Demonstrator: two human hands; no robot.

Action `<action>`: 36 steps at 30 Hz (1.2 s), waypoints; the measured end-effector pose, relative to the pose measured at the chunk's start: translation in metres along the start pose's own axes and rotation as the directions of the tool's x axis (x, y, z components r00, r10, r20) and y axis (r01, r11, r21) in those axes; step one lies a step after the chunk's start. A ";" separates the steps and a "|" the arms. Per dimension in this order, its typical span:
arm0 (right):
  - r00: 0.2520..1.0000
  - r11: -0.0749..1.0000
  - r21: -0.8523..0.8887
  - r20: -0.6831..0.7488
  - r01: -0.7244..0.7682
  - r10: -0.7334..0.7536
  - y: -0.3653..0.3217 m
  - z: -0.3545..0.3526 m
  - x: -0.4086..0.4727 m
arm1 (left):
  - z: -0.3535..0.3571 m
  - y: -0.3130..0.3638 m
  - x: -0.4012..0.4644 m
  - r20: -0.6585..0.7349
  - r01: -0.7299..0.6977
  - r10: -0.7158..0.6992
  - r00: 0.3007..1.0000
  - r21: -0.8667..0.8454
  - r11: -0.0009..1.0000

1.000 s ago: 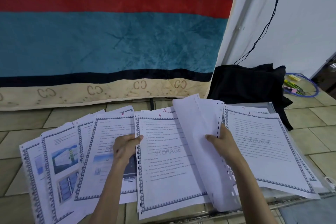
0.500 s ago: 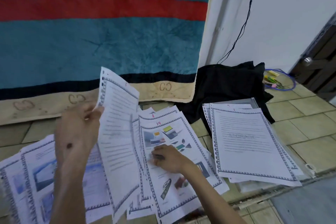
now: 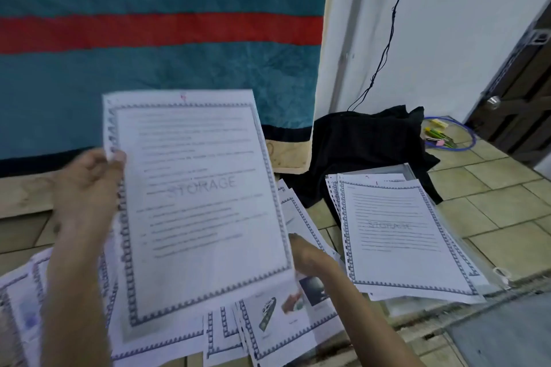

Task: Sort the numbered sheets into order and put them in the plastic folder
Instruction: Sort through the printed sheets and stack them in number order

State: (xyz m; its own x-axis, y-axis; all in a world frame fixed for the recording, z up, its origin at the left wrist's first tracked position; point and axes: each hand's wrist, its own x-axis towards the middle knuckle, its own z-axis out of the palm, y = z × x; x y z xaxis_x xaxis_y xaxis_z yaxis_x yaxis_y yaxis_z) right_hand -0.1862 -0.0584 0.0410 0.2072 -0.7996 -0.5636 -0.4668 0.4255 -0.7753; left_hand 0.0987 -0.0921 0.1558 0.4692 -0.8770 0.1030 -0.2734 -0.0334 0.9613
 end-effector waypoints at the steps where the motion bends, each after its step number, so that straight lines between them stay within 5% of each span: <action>1: 1.000 0.999 0.043 -0.015 0.014 -0.013 -0.001 -0.003 -0.004 | 0.014 -0.004 -0.010 0.044 0.001 0.000 0.999 -0.019 1.000; 4: 0.995 0.947 0.311 -0.077 0.083 -0.062 -0.007 -0.009 -0.017 | 0.051 -0.036 -0.030 0.168 0.170 -0.168 0.971 0.000 0.985; 7: 0.997 0.784 0.617 -0.074 0.064 -0.024 0.003 -0.017 -0.013 | 0.075 -0.074 -0.039 0.240 0.334 -0.333 0.912 0.038 0.942; 10: 0.998 0.682 0.731 -0.051 0.012 0.036 0.019 -0.020 0.005 | 0.090 -0.103 -0.053 0.266 0.311 -0.343 0.901 0.157 0.937; 14: 0.993 0.914 0.404 -0.085 -0.036 0.077 0.027 -0.017 0.015 | 0.098 -0.114 -0.064 0.229 0.231 -0.326 0.917 0.362 0.903; 19: 0.947 0.932 0.354 -0.319 0.076 0.044 0.020 -0.047 0.002 | 0.101 -0.105 -0.063 0.207 0.176 -0.299 0.932 0.462 0.869; 23: 0.772 0.984 0.137 -0.635 0.115 -0.002 0.031 -0.114 -0.034 | 0.112 -0.092 -0.065 0.111 0.111 -0.188 0.976 0.487 0.866; 26: 0.533 0.990 0.058 -0.837 -0.132 0.120 0.064 -0.161 -0.056 | 0.142 -0.071 -0.086 0.171 -0.105 0.046 0.984 0.357 0.928; 28: 0.393 0.927 0.121 -0.881 -0.355 0.265 0.086 -0.179 -0.065 | 0.171 -0.054 -0.103 0.344 -0.049 -0.017 0.939 0.183 0.982; 30: 0.342 0.848 0.208 -0.848 -0.487 0.404 0.102 -0.190 -0.071 | 0.205 -0.046 -0.117 0.531 0.119 -0.175 0.829 0.138 0.983; 33: 0.424 0.859 0.292 -0.773 -0.421 0.471 0.113 -0.196 -0.075 | 0.248 -0.046 -0.136 0.728 0.212 -0.326 0.603 0.248 0.945; 36: 0.488 0.908 0.325 -0.767 -0.264 0.417 0.113 -0.196 -0.080 | 0.276 -0.055 -0.147 0.767 0.274 -0.386 0.513 0.280 0.920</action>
State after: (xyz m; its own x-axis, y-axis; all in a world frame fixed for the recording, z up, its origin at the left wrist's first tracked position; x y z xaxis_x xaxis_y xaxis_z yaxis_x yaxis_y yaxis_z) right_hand -0.4241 -0.0302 0.0546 -0.7526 -0.5381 -0.3795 -0.1994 0.7355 -0.6476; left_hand -0.1870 -0.0941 0.0169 -0.2977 -0.8046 -0.5138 -0.3580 -0.4049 0.8414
